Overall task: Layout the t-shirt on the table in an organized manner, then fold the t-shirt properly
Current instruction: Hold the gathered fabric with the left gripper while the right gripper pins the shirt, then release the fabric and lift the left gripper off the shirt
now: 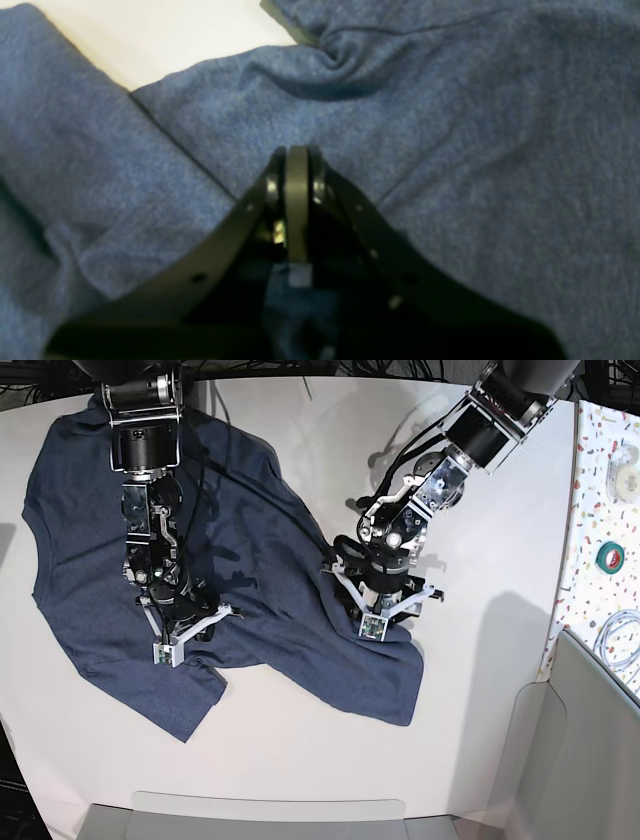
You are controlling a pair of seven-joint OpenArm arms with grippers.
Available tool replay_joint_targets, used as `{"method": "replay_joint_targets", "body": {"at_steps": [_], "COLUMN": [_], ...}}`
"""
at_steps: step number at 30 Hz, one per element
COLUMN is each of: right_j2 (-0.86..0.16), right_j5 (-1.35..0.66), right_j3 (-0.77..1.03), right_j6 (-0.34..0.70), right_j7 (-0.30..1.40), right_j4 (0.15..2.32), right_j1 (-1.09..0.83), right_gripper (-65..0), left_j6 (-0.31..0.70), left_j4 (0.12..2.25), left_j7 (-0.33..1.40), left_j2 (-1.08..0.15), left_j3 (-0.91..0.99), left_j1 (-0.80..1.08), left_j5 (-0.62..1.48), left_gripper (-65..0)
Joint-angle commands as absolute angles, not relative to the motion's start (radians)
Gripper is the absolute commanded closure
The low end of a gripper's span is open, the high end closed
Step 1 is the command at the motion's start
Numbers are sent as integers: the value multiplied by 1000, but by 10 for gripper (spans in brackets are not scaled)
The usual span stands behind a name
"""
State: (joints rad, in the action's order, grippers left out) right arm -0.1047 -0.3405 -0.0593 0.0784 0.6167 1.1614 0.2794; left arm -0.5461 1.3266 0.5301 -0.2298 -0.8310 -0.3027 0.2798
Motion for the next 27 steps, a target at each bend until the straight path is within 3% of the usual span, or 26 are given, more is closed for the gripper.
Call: {"method": "replay_joint_targets", "body": {"at_steps": [1,21,27], "right_j2": [-102,-110,-110], "right_j5": [-337,-337,-337], "right_j3": [-64,-148,-142], "right_j6": [77,77,77], "right_j7": [707,702,702], "right_j4": [1150,1155,1156], "right_j1": [271,269,252], "right_gripper": [0,0,0], "left_j6": [-552,-550,-541], "left_j4": [1331,1245,1167], "left_j7": [526,524,496], "left_j2": [-236,-234,-239], "left_j3": [-825,-826,-834], "left_j1": [-314,-357,-414], "left_j5": [271,274,447], "left_gripper": [-381,-395,-393]}}
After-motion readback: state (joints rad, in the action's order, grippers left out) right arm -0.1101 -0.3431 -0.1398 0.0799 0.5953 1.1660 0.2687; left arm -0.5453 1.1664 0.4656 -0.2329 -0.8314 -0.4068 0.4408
